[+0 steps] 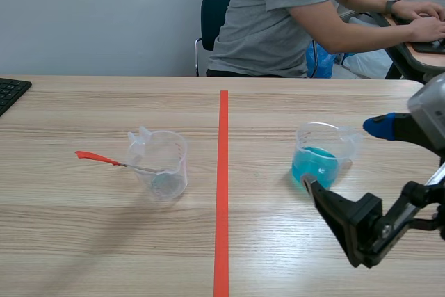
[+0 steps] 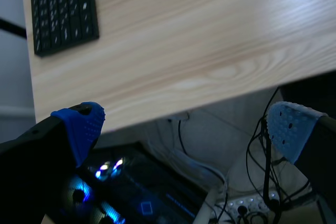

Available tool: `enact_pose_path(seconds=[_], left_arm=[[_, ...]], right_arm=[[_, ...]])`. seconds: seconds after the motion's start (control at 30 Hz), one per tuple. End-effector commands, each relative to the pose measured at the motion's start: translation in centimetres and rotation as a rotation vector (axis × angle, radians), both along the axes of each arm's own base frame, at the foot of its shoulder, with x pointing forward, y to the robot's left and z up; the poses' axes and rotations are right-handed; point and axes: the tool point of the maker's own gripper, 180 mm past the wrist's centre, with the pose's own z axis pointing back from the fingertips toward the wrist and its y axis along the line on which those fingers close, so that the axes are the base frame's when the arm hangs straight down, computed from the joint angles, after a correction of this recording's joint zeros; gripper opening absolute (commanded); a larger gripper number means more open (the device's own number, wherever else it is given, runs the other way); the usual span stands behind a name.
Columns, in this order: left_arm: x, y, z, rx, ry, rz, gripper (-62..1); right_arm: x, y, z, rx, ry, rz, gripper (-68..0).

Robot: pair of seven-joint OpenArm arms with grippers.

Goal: Do the redox reaction experiment.
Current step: 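Lift the metal plate out of the left beaker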

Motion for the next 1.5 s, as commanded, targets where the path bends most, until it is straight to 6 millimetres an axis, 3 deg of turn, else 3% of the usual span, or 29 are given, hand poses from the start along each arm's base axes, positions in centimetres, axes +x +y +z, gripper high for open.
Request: enact_pose_path(seconds=[0.0,0.17,0.27,0.43,0.63,1.1,1.47], left_arm=[[-0.4,0.1,-0.2,-0.013,-0.003,0.008,1.4],[-5.2,3.2,-2.3,0.019,0.114,0.098,1.4],[-6.6,3.9,-3.9,0.014,0.157,0.122,1.4],[-9.1,3.4,-8.0,-0.011,0.263,0.121,1.4],[-11.2,1.1,-12.6,-0.059,0.374,0.096,1.4],[-11.6,-4.8,-19.8,-0.151,0.48,0.027,1.4],[-8.0,-9.4,-22.2,-0.226,0.438,-0.035,1.4]], right_arm=[[0.3,0.8,1.1,0.012,-0.04,0.024,0.4],[-0.1,3.3,1.0,0.027,-0.051,0.097,0.4],[-0.3,4.8,1.1,0.03,-0.061,0.14,0.4],[-0.8,6.9,1.3,0.04,-0.08,0.205,0.4],[-1.4,8.3,1.4,0.05,-0.095,0.249,0.4],[-1.5,10.3,2.4,0.08,-0.128,0.308,0.4],[-2.6,13.0,2.5,0.074,-0.151,0.39,0.4]])
